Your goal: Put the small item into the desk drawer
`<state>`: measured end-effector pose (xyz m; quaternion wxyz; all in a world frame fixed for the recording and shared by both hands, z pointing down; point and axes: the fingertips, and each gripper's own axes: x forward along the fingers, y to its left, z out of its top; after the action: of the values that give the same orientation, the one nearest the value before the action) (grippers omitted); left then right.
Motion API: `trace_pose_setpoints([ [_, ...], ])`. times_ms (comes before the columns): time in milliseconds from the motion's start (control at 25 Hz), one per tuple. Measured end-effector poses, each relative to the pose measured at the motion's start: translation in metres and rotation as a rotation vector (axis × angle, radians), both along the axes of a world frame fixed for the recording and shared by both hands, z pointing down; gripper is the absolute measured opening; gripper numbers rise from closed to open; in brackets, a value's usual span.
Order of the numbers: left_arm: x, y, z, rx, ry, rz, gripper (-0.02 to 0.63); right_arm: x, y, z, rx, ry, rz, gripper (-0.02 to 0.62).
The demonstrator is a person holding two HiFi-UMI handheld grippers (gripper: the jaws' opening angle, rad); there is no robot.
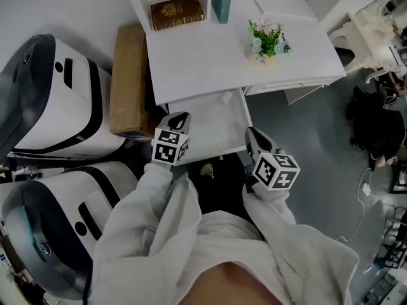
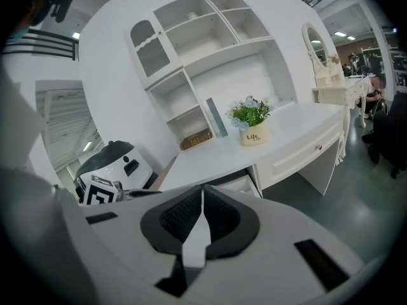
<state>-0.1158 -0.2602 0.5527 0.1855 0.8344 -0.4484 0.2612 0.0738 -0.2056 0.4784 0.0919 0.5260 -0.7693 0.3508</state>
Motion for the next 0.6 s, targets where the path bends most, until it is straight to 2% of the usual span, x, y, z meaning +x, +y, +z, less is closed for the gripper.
trace_pose_setpoints([
  [280,0.009,0.026,-0.056,0.005,0.112,0.012,0.021,0.003,-0.001,-0.015,0.057,0.015,0.019,0.037],
  [440,0.015,0.033,-0.094,0.069,0.157,0.027,0.021,0.006,0.001,-0.032,0.101,0.031,0.032,0.036],
  [600,0.027,0.038,-0.137,0.174,0.229,0.052,0.021,0.008,0.003,-0.058,0.167,0.026,0.038,0.037],
])
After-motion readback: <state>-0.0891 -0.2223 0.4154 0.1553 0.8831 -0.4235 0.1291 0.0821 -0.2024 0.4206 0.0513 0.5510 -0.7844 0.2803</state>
